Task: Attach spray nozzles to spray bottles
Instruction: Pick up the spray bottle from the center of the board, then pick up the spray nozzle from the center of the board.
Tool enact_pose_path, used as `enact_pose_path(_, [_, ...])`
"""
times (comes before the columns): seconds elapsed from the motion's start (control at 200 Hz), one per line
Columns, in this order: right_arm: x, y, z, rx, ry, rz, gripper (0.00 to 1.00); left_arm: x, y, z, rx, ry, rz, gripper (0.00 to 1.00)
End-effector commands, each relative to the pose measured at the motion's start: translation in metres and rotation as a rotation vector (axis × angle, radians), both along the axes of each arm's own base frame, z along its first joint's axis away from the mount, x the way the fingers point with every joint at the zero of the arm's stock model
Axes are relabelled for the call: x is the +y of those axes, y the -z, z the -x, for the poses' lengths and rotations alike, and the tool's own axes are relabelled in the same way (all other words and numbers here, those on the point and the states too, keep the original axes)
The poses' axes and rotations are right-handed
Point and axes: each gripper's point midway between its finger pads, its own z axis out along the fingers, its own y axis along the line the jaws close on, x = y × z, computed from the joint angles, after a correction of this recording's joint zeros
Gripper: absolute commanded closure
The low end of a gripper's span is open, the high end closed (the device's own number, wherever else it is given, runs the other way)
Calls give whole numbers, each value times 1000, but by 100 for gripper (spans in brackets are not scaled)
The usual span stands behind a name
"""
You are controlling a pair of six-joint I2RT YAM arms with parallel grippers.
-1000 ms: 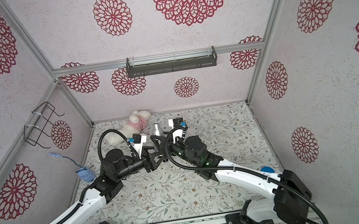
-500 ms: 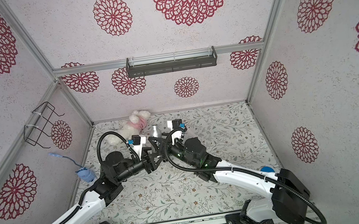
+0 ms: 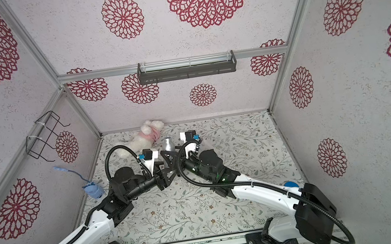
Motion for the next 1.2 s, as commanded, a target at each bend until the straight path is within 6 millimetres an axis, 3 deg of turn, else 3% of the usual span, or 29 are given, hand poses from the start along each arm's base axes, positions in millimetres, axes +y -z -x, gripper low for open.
enact_pose_path(0.0, [-5,-20,12,-46,-14,31,40,7,-10,-8,-97,-60,-43,69])
enact_pose_path(0.265, [-26,-43,6,-92,67,87,32,5,-9,-8,-150,-68,-82,70])
enact_pose_path(0.565, [-42,-50,13,-89,85,141,31,37,-19,-19,-327,-274,-79,68])
enact_pose_path(0.655, [-51,-47,6,-65,143,175,31,44,-27,-20,-371,-318,-50,67])
enact_pose_path(0.721, [-57,-33,-5,-18,210,224,31,52,-32,-20,-406,-361,-43,67])
enact_pose_path(0.841, [-58,13,-28,111,312,415,35,69,-47,-18,-472,-447,-38,66])
enact_pose_path(1.026, [-30,92,-45,282,238,674,42,95,-59,-12,-514,-557,-26,67])
enact_pose_path(1.116, [-18,129,-55,369,198,731,50,106,-58,-9,-512,-598,-32,67])
enact_pose_path(1.196, [-7,154,-61,424,161,763,51,114,-58,-5,-503,-620,-24,67])
